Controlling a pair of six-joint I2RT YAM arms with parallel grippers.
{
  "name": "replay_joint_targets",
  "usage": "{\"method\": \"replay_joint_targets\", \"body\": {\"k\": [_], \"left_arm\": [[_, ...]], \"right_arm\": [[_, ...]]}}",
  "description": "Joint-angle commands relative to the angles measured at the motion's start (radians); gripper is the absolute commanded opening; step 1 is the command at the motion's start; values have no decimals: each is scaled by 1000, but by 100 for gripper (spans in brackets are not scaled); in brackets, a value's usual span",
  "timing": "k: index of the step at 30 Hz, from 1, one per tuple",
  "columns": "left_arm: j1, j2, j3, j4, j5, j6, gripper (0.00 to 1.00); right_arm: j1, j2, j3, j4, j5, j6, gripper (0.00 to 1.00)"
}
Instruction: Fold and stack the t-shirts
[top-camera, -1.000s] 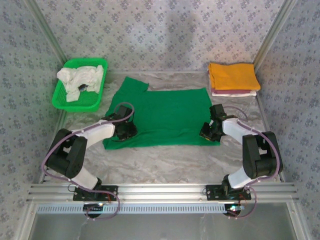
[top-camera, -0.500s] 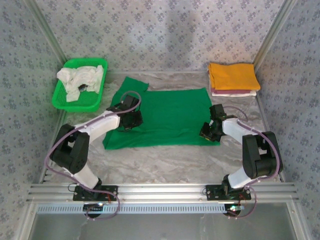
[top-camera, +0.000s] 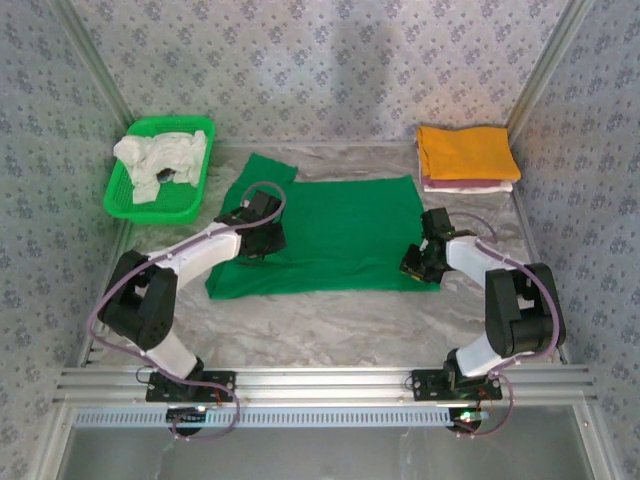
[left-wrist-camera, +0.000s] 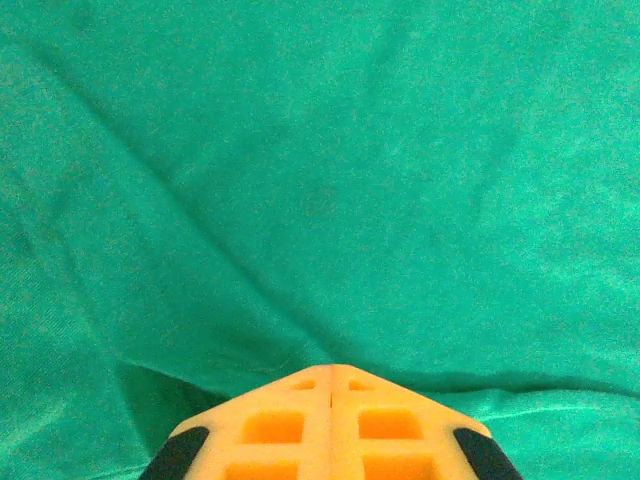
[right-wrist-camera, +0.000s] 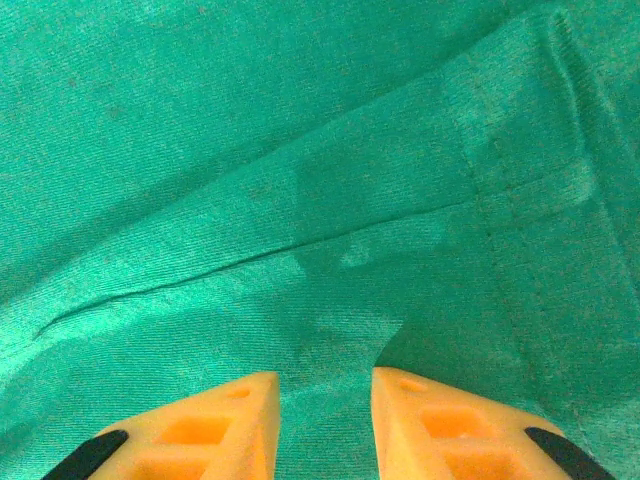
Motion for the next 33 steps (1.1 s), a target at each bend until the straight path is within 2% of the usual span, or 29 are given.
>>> {"method": "replay_joint_targets", "body": {"k": [1,4,7,11,17,19,22,23,26,28,30,33], "left_arm": [[-20,35,68,-37,-33,19,0],[-43,-12,29,54,-57,29,0],[-47,71,153,-12,-23,83,0],[-65,163,251,19,-18,139,0],[-65,348,501,-38,-13,223,0],[-65,352,543,-73,-14,224,0],[-57,233,412,-24,-22,171,1],[-52,178,345,-3,-23,149,14],[-21,38,185,3,-17,89,19],[11,-43,82,-5,-31,60,26],[55,-87,-2,13,-12,49,33],[116,-92,-62,53,48,62,39]], "right_arm": [[-6,-17,3,-6,-5,-12,33],[-7,-21,-4,-3,-5,-15,33],[-9,-16,-14,15,-11,-12,33],[-9,-10,-12,32,-22,-11,33],[-9,-11,-11,48,-36,-6,33],[-10,-11,-6,45,-38,-8,33],[-9,-9,-2,39,-34,-15,33],[-8,-6,-1,40,-35,-18,33],[-8,11,-1,45,-36,-30,33],[-5,21,3,46,-42,-41,33],[10,16,5,48,-38,-56,35],[26,16,8,44,-25,-64,37]]}}
